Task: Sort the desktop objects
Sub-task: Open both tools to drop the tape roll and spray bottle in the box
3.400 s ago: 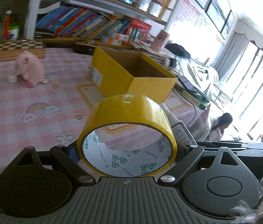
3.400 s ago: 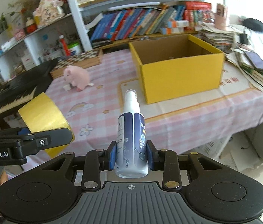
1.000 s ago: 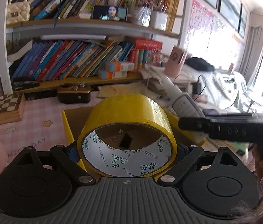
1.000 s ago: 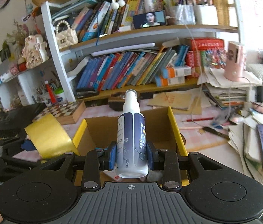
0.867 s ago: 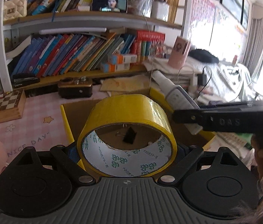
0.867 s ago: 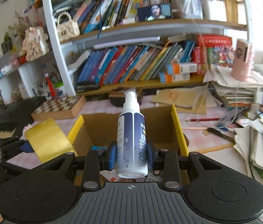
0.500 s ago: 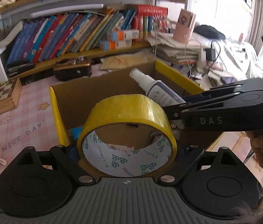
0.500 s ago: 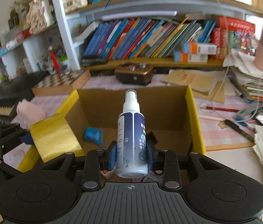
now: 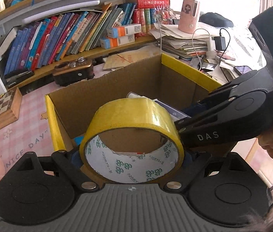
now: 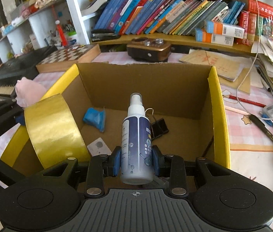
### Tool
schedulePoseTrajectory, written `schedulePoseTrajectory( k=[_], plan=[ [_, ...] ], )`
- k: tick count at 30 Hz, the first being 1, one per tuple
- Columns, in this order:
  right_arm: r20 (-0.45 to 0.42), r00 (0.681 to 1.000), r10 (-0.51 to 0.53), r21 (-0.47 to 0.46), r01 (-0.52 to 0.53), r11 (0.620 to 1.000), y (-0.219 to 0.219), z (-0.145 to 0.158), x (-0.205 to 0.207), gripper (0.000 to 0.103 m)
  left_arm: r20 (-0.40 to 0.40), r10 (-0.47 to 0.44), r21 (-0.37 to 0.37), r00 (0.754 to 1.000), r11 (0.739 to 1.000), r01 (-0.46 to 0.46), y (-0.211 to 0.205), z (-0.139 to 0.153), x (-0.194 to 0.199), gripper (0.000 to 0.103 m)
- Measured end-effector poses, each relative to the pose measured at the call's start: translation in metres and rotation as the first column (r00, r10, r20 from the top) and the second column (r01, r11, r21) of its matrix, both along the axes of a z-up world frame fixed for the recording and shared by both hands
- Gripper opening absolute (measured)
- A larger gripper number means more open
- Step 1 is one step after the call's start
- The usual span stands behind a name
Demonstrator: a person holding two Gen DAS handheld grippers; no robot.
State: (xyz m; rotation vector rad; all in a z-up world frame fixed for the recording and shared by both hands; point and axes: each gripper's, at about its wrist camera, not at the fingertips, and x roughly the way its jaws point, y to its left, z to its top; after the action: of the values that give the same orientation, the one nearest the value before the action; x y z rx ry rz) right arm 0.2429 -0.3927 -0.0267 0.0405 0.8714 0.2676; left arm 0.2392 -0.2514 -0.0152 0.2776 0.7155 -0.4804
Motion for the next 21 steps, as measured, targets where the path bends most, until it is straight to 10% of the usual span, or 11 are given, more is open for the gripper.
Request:
schedulePoseTrajectory(
  k=[21],
  plan=[
    [0.130,0.990,-0.062,0.075,0.053,0.996,-0.003,0.030,-0.021,0.034,0.103,0.048,-0.085,0.994,0.996,-0.039,0.016,0.025,-0.025,0.098]
  ],
)
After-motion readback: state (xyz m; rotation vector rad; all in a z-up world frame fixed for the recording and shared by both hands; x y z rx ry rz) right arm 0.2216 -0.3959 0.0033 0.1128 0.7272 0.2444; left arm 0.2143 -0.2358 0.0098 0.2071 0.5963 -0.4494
